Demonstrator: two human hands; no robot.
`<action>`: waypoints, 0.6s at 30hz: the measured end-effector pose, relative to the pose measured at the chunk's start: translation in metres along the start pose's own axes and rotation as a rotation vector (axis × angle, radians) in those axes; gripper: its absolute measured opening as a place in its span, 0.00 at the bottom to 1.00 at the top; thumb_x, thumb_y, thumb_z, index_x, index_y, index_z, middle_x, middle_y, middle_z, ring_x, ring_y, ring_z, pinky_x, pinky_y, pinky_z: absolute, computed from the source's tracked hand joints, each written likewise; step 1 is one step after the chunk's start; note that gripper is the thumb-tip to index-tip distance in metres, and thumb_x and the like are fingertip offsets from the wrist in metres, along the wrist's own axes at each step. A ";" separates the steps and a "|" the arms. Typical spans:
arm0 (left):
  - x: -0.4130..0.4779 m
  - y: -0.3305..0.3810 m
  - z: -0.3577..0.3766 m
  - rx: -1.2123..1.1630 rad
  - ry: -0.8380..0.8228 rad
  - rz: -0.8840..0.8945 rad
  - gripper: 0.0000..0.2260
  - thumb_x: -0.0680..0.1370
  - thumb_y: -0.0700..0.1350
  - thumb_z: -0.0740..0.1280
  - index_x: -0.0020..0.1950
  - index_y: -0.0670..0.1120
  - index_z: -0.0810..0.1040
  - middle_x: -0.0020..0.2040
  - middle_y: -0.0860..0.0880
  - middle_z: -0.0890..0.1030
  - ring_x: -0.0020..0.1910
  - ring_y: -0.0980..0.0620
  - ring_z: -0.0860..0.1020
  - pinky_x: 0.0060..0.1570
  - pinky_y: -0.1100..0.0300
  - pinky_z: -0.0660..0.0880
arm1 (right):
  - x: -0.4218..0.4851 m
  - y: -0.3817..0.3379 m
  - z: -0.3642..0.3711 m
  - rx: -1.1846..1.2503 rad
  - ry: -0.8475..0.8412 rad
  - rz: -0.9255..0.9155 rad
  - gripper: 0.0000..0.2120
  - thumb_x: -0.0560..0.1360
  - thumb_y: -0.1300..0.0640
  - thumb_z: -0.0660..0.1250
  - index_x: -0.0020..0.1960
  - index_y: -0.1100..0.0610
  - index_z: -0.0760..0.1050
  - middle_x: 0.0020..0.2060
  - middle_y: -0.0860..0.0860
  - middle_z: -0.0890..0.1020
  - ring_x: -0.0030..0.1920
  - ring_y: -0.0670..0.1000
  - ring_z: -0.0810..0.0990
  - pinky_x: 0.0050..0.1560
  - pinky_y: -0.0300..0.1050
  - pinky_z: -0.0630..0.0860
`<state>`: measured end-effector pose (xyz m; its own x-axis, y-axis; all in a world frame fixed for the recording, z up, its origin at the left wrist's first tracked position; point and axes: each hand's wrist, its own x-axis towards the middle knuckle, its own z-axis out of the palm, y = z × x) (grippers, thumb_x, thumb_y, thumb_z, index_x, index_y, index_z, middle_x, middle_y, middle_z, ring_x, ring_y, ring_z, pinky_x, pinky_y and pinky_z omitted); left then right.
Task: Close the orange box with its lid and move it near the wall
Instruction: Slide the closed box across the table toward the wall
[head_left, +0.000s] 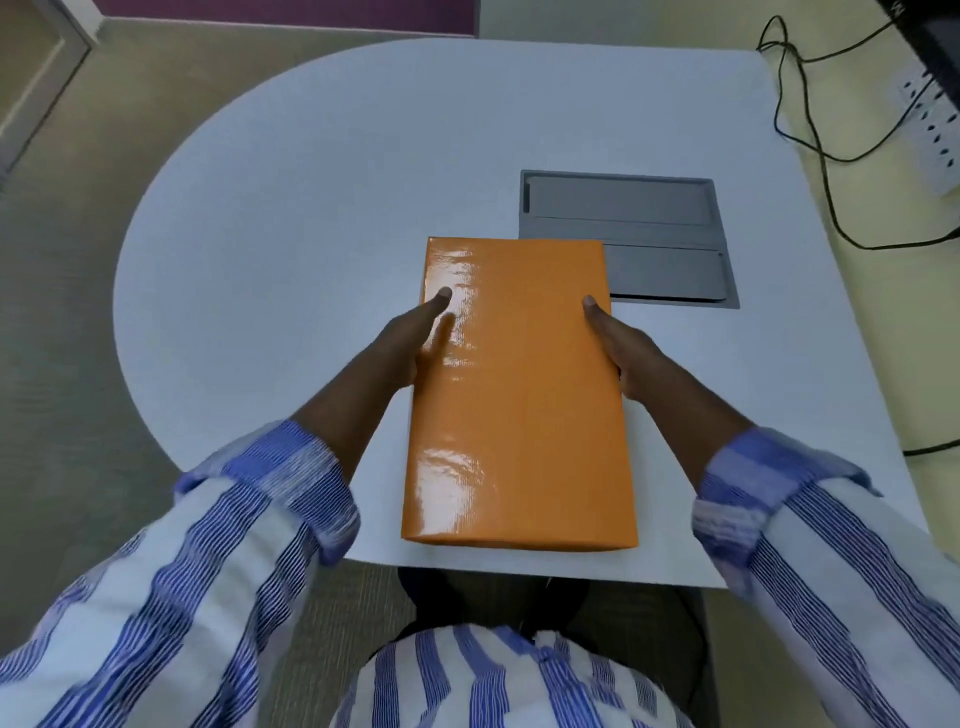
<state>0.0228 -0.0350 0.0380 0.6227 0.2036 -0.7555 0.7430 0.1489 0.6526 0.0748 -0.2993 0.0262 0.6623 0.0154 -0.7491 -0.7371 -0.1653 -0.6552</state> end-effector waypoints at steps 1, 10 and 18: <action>0.007 0.000 0.003 -0.022 0.011 -0.010 0.41 0.72 0.68 0.71 0.77 0.47 0.67 0.77 0.41 0.68 0.72 0.35 0.70 0.70 0.38 0.70 | 0.007 -0.003 0.002 0.013 0.010 0.004 0.30 0.68 0.31 0.72 0.58 0.53 0.76 0.54 0.54 0.83 0.48 0.54 0.84 0.43 0.52 0.80; 0.033 -0.011 0.008 0.015 0.098 0.022 0.32 0.72 0.63 0.73 0.67 0.43 0.75 0.62 0.43 0.80 0.60 0.39 0.80 0.64 0.41 0.77 | 0.035 0.000 0.004 0.045 0.065 0.031 0.28 0.64 0.31 0.76 0.49 0.52 0.77 0.53 0.55 0.84 0.50 0.57 0.84 0.48 0.56 0.80; 0.034 -0.005 0.004 0.044 0.103 0.060 0.34 0.73 0.62 0.73 0.70 0.43 0.72 0.62 0.44 0.78 0.59 0.41 0.78 0.64 0.42 0.76 | 0.022 -0.001 -0.001 0.045 0.064 0.015 0.38 0.64 0.29 0.74 0.64 0.55 0.77 0.52 0.53 0.84 0.50 0.55 0.85 0.45 0.53 0.82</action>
<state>0.0414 -0.0331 0.0083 0.6391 0.3099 -0.7039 0.7169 0.0915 0.6912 0.0899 -0.2994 0.0108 0.6573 -0.0502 -0.7520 -0.7514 -0.1202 -0.6488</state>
